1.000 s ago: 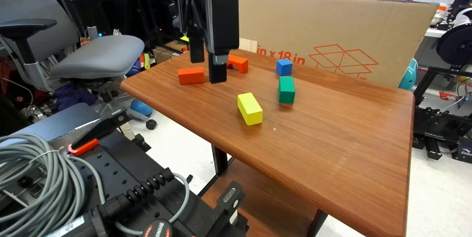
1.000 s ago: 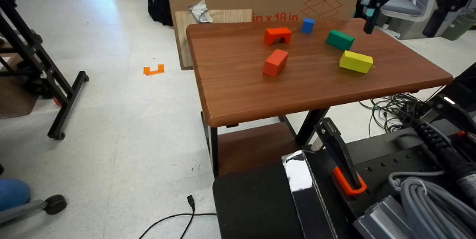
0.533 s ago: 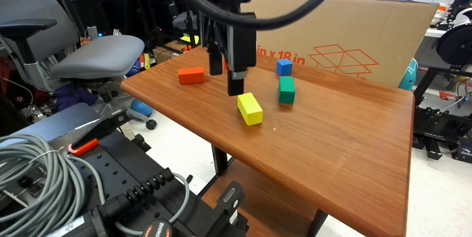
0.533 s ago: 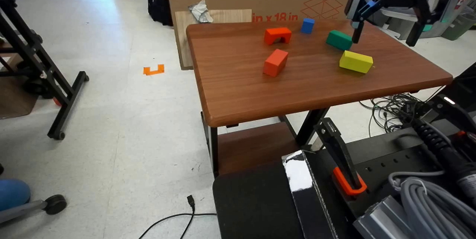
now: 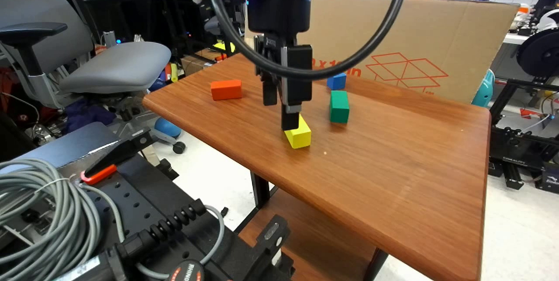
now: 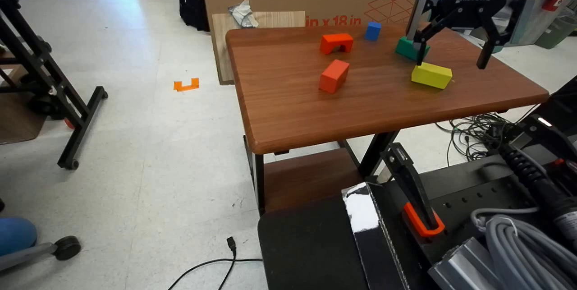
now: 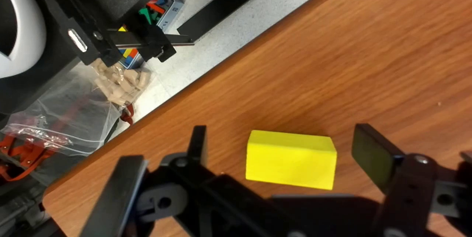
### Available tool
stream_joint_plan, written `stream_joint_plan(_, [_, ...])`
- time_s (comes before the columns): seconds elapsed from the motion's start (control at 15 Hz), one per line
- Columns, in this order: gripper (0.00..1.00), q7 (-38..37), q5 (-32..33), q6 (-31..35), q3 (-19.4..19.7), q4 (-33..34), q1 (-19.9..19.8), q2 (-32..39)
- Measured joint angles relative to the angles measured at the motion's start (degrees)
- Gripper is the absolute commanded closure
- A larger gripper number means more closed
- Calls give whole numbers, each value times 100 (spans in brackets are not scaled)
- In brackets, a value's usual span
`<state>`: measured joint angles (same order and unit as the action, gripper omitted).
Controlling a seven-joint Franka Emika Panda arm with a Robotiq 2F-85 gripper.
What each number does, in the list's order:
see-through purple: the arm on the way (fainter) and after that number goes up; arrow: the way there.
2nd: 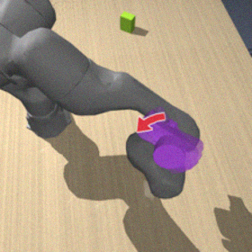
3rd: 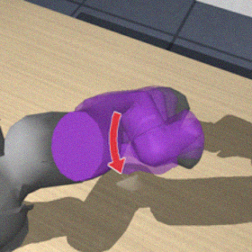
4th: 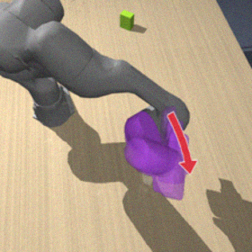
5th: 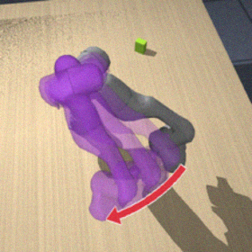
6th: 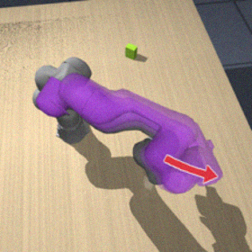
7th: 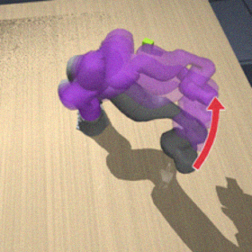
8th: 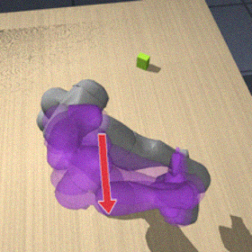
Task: Move the yellow block forward
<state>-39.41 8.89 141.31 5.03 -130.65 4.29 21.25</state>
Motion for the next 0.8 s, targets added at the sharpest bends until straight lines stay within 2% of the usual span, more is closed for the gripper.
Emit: stream_joint_plan(0.8, [0,-66,-3,54,162,463,93,540])
